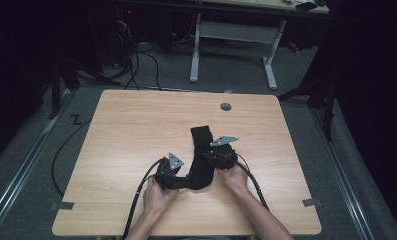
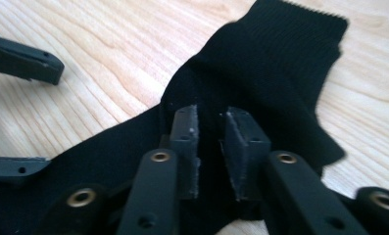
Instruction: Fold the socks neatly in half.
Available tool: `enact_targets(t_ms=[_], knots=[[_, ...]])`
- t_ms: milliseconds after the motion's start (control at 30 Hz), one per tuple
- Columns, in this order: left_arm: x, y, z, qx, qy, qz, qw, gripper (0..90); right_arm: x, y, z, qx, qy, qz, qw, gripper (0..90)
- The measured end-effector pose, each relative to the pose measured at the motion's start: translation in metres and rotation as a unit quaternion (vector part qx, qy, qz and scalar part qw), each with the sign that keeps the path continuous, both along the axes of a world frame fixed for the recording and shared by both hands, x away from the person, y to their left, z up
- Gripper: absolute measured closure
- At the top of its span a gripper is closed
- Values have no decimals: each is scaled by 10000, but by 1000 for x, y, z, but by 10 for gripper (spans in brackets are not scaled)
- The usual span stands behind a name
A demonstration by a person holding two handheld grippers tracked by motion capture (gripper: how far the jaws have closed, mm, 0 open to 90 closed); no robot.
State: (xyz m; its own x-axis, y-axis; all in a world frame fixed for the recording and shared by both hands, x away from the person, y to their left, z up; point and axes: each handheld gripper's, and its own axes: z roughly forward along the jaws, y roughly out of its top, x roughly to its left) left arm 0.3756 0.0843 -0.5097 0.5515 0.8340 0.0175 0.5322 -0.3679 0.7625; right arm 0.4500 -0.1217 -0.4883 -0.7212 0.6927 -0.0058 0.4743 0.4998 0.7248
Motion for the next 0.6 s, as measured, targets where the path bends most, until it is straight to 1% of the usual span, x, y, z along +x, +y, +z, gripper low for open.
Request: enact_targets(t_ms=[33,67,133,267,433,500,533,600], knots=[[0,0,0,0,0,0,10000,276,0,0,0,0,0,0,10000,791],[0,0,0,0,13,-3,10000,277,1,1,-2,-15,21,28,10000,858],[1,1,1,-1,38,-12,10000,279,1,0,-1,-7,25,57,10000,872],[1,1,1,-2,41,-5,10000,281,-7,-1,6,48,-44,168,9998,879],[1,2,1,-36,64,3,10000,290,-21,-1,18,51,-187,402,9990,878],[1,2,2,-38,81,10,10000,294,-24,-1,19,69,-189,423,9989,878],[1,3,2,-39,93,30,9999,294,-31,-2,23,84,-199,532,9983,878],[0,4,2,-33,66,81,9999,290,-36,-2,26,115,-177,612,9979,877]])
